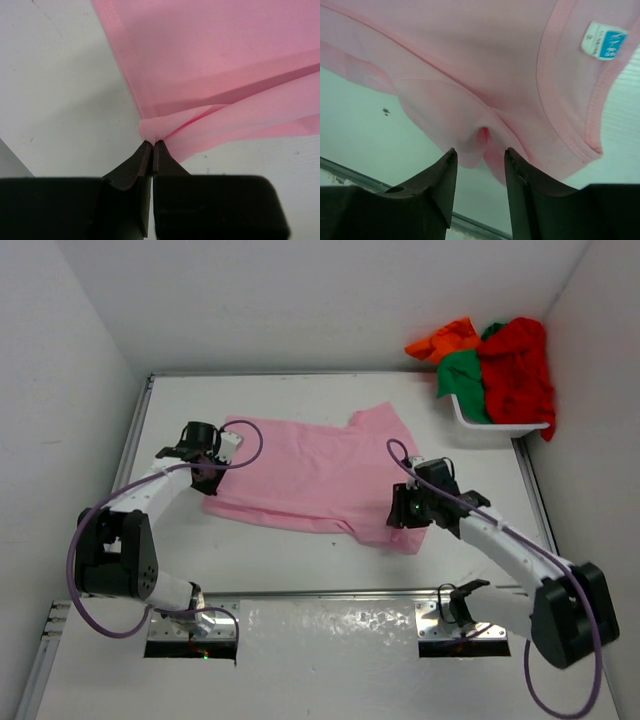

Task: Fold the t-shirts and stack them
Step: Flatten out the tshirt

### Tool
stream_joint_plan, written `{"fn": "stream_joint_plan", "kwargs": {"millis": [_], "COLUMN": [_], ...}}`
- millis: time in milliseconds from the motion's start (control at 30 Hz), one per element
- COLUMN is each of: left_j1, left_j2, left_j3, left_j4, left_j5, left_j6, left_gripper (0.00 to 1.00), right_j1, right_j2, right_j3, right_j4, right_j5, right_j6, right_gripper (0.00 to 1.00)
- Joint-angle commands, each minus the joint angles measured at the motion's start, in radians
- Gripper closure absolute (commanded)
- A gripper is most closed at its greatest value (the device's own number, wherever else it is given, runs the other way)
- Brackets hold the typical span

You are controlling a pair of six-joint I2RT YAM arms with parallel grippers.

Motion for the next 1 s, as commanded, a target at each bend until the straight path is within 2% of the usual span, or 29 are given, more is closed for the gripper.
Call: {"fn": "stream_joint_plan", "kwargs": {"millis": [0, 67, 100, 233, 400, 533, 733, 967], "left_j1": [0.012, 0.012, 0.012, 0.012, 0.012, 0.012, 0.012, 0.012], "left_j2": [-0.004, 0.0, 0.005, 0.017, 0.005, -0.003, -0.006, -0.004], "left_j3": [0.028, 0.03, 0.03, 0.036, 0.029, 0.012, 0.007, 0.007], "left_j4": [0.012, 0.012, 0.012, 0.003, 0.009, 0.017, 0.021, 0.02], "left_j5": [0.014, 0.016, 0.013, 0.004, 0.019, 0.016, 0.011, 0.011], "left_j6": [-0.004, -0.006, -0.006, -0.009, -0.023, -0.02, -0.018, -0.02], "left_gripper": [1.0, 1.0, 1.0, 1.0, 1.0, 1.0, 1.0, 1.0], "right_j1": [0.003, 0.005, 0.003, 0.005, 0.009, 0.009, 0.008, -0.028], "right_j2": [-0.173, -0.24, -0.258, -0.276, -0.235, -0.181, -0.14, -0.069], "right_j3": [0.057, 0.047, 0.021, -0.106, -0.205, -0.177, -0.211, -0.15], "right_j4": [-0.063, -0.09, -0.097, -0.05, 0.035, 0.019, 0.077, 0.122], "right_j5": [0.096, 0.116, 0.11, -0.005, -0.074, -0.031, 0.033, 0.09], "right_j6": [0.057, 0.117, 0.142, 0.287, 0.389, 0.377, 0.393, 0.352], "right_gripper": [0.63, 0.7, 0.77, 0.89, 0.88, 0.87, 0.8, 0.75]}}
